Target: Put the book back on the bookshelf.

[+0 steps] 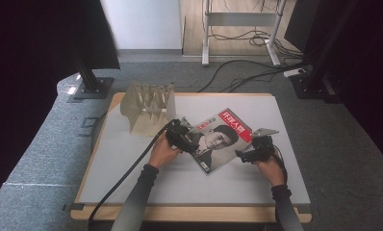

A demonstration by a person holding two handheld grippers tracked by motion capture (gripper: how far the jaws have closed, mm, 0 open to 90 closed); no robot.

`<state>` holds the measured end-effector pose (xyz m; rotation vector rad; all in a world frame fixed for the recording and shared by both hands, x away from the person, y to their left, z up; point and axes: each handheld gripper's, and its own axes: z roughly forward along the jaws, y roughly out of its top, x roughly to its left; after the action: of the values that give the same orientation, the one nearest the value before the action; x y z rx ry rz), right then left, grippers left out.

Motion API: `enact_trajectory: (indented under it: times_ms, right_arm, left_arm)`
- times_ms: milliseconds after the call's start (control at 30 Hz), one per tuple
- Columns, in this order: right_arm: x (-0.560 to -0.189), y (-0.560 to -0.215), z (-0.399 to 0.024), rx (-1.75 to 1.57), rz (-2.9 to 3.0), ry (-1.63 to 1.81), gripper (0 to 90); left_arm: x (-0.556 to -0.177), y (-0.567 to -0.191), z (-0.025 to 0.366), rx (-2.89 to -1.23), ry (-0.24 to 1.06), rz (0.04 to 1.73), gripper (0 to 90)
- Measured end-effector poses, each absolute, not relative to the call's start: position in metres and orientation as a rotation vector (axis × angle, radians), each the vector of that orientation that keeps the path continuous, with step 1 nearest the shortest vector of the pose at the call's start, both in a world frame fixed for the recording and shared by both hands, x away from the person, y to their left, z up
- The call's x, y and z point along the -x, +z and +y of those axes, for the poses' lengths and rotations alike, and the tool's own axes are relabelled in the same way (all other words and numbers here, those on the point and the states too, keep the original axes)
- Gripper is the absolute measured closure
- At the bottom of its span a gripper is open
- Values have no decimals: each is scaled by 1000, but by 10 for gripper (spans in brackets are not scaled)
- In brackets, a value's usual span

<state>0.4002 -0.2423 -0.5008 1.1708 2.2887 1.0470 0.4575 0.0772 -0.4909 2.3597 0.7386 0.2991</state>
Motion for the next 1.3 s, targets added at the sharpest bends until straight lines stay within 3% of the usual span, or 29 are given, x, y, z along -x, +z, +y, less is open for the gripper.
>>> enact_trajectory:
  times_ms: [500, 800, 1300]
  right_arm:
    - [-445, -511, -251, -1130, 2298, 958, 15]
    - [-465, -523, -264, -1193, 2298, 966, 15]
    - [-470, -534, -265, -1241, 2318, 1024, 0]
  left_arm:
    - [-483, -516, 62, -2359, 314, 794, 0]
    - [-492, -522, 68, -2332, 255, 829, 0]
    - [-487, -525, 66, -2326, 233, 825, 0]
